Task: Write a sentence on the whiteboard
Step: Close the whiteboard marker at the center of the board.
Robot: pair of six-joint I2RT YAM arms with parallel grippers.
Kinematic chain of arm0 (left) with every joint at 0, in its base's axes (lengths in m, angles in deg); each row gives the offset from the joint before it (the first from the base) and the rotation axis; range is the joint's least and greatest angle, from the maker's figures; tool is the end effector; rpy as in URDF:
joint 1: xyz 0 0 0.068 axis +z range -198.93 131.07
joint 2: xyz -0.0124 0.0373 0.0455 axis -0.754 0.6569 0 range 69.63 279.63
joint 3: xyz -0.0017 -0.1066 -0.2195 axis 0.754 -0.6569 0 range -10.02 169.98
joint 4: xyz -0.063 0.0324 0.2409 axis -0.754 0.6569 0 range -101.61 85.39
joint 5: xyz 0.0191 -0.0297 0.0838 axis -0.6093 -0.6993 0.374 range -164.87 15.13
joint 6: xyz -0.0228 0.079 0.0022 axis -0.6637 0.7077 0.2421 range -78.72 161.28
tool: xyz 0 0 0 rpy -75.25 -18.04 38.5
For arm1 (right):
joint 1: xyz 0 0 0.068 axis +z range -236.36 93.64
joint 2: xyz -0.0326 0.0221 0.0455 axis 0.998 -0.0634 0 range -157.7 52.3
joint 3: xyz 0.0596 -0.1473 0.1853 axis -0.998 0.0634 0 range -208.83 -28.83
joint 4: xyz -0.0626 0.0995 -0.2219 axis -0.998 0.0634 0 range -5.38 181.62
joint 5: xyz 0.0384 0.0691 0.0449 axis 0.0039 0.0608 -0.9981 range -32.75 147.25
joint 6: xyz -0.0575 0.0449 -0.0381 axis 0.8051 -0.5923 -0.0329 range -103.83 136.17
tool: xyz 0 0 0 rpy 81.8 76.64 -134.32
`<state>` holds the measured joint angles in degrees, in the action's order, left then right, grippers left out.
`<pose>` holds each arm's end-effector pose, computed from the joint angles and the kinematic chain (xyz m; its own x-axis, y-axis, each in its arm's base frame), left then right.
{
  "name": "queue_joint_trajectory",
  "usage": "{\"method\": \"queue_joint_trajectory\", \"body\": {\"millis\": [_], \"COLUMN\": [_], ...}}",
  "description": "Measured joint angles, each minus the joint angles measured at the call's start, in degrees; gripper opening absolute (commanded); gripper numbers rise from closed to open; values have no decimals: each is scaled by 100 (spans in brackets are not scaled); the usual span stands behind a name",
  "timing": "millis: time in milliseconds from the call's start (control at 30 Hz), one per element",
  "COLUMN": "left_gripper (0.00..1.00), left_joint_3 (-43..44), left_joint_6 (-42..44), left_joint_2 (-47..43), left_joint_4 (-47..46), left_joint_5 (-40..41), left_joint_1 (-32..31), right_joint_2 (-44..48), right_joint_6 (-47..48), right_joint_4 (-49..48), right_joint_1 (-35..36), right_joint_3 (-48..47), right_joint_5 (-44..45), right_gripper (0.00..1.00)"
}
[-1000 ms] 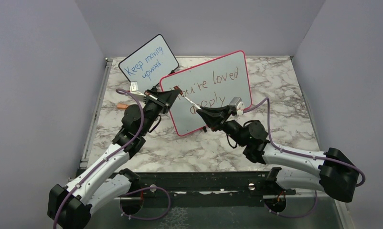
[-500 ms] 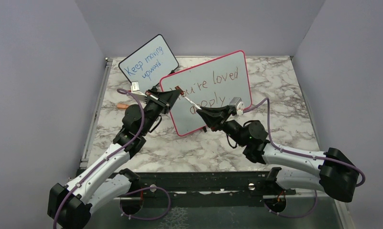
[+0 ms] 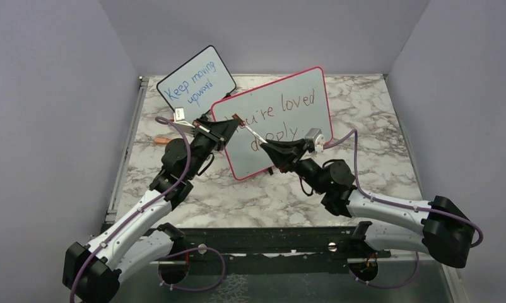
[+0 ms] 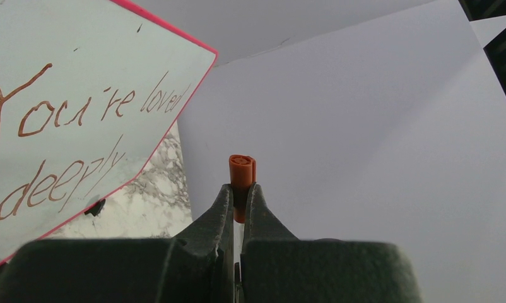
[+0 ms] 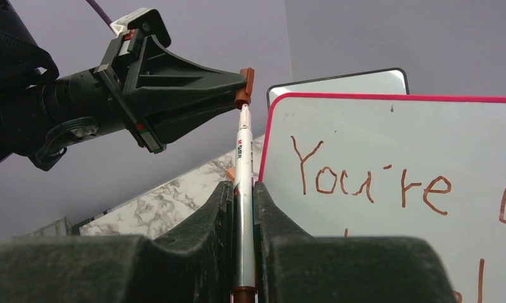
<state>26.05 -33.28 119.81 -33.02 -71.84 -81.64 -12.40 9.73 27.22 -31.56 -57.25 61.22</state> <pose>0.2173 -0.1351 0.3129 -0.4491 -0.8556 -0.2575 0.2349 0.1650 -0.9579 0.1653 0.2257 0.2875 0.1192 0.3630 -0.9241 -0.7964 0.5908 0.1294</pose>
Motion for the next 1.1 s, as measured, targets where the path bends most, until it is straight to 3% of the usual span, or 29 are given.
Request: {"method": "queue_joint_trajectory", "body": {"millis": [733,1100], "left_gripper": [0,0], "left_joint_3": [0,-184], "left_joint_6": [70,313], "left_joint_2": [153,184], "left_joint_4": [-181,-654], "left_joint_5": [-98,509], "left_joint_1": [-262,-678], "right_joint_2": [-291,-656], "right_joint_6": [-111,-254], "right_joint_4": [-439,-994], "right_joint_1": [0,24], "right_joint_3": [-2,-50], "right_joint_5": [98,345], "right_gripper": [0,0]}}
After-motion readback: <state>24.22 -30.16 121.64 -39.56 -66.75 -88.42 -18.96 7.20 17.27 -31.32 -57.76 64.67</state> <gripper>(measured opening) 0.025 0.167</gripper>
